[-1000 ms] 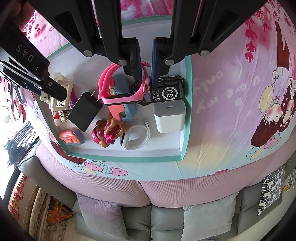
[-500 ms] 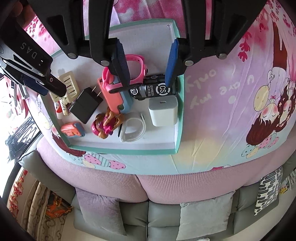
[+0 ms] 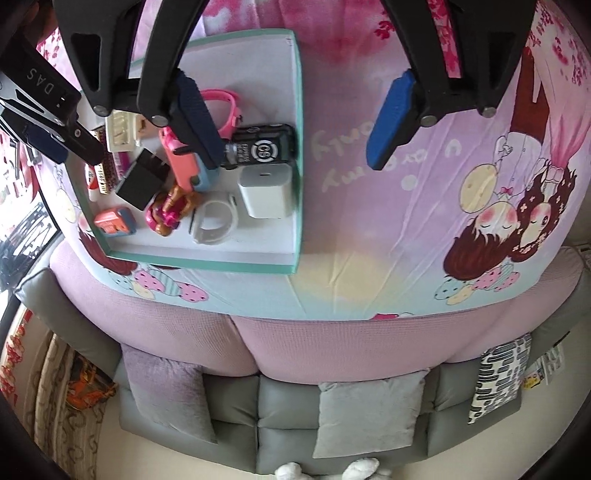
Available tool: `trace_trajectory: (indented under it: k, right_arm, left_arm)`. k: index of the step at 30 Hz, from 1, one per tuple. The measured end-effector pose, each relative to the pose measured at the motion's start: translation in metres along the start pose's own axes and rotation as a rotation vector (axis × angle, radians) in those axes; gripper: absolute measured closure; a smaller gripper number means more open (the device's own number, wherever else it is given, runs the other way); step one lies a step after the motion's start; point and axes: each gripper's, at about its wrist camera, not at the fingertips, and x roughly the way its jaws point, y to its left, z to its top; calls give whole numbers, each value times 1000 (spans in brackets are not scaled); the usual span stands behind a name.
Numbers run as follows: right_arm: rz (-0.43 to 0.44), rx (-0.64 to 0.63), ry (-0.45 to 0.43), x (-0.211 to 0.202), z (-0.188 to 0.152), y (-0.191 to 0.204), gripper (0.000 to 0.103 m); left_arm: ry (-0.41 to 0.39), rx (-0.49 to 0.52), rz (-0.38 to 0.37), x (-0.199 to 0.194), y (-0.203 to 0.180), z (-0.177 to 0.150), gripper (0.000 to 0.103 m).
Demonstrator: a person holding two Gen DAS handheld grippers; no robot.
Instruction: Organize rigid objects
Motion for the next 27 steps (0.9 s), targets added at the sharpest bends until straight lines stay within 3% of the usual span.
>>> trace_trajectory:
  k: [5,7,9,10,17,27]
  right_arm:
    - [7,-13,-4,2,-1,4,19]
    - [6,-27,-5,3,-1,7,8]
    - [6,-35,-10,4,-2,9,3]
    - [8,-36,-10,4,-2,10,0]
    - [6,-43,3,9,-4,13,0]
    - [14,-71,9,7,-9,27,0]
  left_arm:
    - [-1,-32,27,3,10,0,21]
    - [-2,-43,41,5,14,-1,19]
    - [-9,-52,58,5,17,-1,6]
    - [-17,-59,72,5,19,-1,6]
    - [-13,-87,127,8,30,-2,5]
    - [23,-57,96,3,29,-7,5]
